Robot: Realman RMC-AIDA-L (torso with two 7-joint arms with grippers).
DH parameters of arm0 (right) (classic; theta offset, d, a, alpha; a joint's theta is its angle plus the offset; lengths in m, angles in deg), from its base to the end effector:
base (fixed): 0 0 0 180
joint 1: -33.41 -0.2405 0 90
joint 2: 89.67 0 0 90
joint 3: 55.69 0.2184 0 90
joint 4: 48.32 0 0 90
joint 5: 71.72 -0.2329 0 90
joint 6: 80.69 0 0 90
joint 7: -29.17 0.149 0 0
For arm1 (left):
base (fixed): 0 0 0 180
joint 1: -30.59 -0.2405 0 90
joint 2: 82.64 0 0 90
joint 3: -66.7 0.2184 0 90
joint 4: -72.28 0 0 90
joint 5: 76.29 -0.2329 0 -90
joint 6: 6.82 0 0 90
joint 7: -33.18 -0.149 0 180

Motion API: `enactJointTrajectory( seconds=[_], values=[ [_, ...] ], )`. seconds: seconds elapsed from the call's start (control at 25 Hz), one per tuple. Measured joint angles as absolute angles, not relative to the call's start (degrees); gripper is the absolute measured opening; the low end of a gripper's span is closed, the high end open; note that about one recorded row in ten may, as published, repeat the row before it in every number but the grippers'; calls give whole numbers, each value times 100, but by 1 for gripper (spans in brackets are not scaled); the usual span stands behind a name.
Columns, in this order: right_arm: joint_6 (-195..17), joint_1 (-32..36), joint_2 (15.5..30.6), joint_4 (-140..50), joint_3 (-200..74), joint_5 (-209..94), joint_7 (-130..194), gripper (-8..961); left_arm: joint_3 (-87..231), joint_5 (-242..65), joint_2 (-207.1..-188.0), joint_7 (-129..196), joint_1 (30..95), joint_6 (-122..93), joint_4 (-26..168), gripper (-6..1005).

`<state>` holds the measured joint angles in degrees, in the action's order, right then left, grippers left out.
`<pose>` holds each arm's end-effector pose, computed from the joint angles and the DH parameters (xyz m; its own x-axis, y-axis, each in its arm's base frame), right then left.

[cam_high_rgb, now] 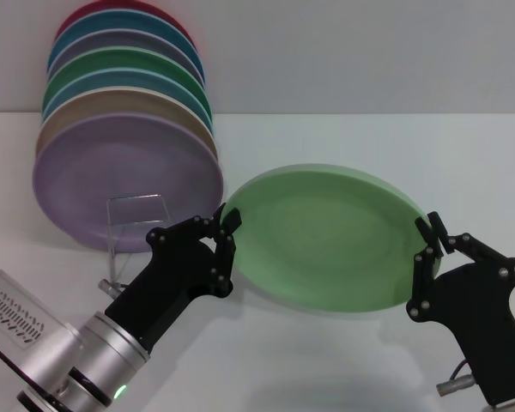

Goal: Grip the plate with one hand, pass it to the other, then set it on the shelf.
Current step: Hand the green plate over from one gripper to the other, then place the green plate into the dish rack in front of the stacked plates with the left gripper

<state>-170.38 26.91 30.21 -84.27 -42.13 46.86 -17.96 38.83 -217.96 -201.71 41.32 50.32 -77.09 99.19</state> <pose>0.2169 0.1987 -0.0794 0.8654 0.4094 -0.2888 -0.2553 -0.1356 -0.9573 -0.2119 0.2701 -0.1034 0.6258 -0.0577 0.7779 0.5698 -0.6473 -0.5064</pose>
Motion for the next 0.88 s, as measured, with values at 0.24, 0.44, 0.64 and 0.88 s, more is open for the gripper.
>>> enactJointTrajectory(
  seconds=[0.24, 0.44, 0.64, 0.88],
  values=[
    [-17000, 2628, 3015, -8395, -4217, 4686, -1675, 21, 3856, -21791, -20173, 4128, 5040, -7704, 9911, 44],
    [-17028, 2570, 2981, -8322, -4283, 4720, -1363, 124, 3734, -21792, -20167, 4127, 5025, -7709, 9906, 44],
    [-17175, 2547, 2974, -8276, -4370, 4724, -1232, 317, 3665, -21796, -20147, 4159, 4997, -7790, 9905, 44],
    [-17770, 2515, 2963, -8214, -4824, 4742, -863, 400, 3325, -21811, -20111, 4181, 4735, -8551, 9899, 44]
  ],
)
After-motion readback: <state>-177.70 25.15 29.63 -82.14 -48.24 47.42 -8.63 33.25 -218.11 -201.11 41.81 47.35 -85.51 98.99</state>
